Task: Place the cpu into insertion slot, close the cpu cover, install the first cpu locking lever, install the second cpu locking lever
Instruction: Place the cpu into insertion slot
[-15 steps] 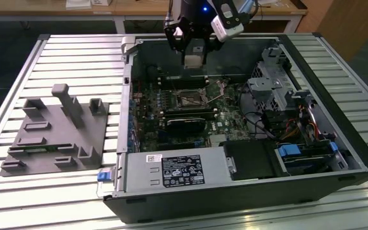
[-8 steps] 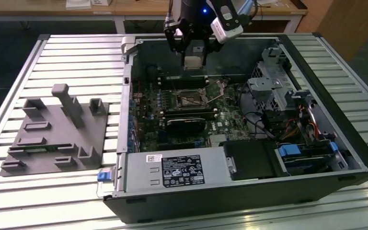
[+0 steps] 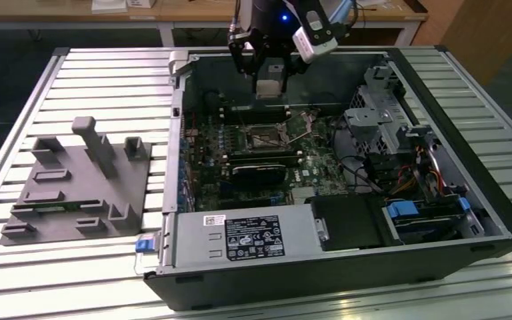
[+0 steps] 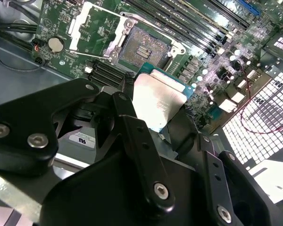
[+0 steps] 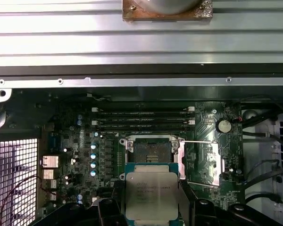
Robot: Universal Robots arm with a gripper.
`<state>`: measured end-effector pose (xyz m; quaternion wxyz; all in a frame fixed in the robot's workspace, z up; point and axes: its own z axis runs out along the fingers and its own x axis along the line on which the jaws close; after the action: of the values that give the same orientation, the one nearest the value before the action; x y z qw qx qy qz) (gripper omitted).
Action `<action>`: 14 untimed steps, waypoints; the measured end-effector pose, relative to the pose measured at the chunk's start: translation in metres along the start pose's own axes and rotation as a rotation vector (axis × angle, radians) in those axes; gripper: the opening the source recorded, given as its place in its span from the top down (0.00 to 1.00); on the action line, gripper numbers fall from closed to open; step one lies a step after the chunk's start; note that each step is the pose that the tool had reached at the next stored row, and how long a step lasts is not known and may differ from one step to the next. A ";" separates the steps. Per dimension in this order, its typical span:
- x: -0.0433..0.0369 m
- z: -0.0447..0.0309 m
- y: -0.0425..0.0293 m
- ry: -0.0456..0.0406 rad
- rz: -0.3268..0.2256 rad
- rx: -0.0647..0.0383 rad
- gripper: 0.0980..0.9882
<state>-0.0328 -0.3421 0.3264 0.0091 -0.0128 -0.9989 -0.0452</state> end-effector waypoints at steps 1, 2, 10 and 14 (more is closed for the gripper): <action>0.0000 0.0003 0.0000 0.0000 0.000 0.000 0.51; 0.0000 0.0006 -0.0001 0.0000 0.000 0.000 0.51; -0.0001 0.0041 -0.0004 0.0000 0.000 0.000 0.51; -0.0001 0.0071 -0.0005 0.0000 0.000 0.000 0.51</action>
<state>-0.0327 -0.3420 0.3193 0.0091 -0.0128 -0.9989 -0.0452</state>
